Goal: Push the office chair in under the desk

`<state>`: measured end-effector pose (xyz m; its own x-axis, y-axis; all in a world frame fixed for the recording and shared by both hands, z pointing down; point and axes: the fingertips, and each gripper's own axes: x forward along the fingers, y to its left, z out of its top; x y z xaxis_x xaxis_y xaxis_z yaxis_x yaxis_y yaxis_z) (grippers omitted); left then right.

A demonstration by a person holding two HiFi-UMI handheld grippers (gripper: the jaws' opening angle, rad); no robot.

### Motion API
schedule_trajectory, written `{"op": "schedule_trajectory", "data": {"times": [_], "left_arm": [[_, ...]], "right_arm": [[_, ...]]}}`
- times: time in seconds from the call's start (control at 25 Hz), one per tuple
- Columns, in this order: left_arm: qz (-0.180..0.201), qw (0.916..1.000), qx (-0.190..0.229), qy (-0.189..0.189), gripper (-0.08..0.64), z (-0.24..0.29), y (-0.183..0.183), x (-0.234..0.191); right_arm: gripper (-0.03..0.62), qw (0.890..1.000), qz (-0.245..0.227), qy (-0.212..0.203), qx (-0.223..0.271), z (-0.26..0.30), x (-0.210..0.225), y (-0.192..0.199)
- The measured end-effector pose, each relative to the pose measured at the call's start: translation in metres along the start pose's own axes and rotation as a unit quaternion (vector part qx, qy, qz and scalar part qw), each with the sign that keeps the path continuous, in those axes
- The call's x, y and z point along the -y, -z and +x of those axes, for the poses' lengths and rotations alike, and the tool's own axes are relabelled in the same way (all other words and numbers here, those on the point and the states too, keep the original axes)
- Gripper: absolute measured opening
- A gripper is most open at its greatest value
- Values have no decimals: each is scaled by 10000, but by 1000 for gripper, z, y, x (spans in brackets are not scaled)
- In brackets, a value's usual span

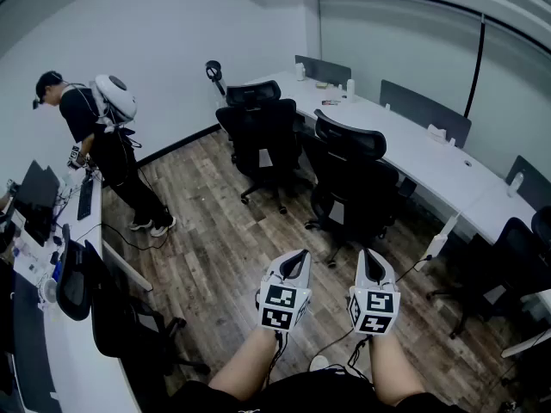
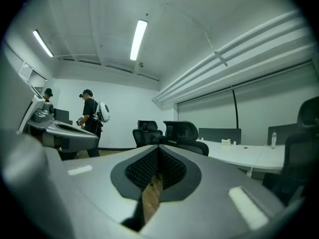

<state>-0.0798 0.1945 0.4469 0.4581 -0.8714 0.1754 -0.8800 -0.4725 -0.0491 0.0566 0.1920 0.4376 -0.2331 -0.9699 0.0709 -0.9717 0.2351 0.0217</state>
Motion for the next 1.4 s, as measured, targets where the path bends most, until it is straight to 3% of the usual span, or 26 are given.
{"op": "schedule_trajectory", "data": {"times": [0.36, 1.0, 1.4], "left_arm": [[86, 10000, -5, -22, 6, 26, -4, 0], [220, 9992, -161, -295, 6, 96, -14, 3], [226, 9994, -145, -240, 6, 138, -16, -9]], "right_arm": [[9, 9996, 281, 17, -19, 19, 20, 12], [9, 9998, 184, -78, 77, 75, 75, 5], [9, 9999, 68, -134, -62, 113, 89, 15]]}}
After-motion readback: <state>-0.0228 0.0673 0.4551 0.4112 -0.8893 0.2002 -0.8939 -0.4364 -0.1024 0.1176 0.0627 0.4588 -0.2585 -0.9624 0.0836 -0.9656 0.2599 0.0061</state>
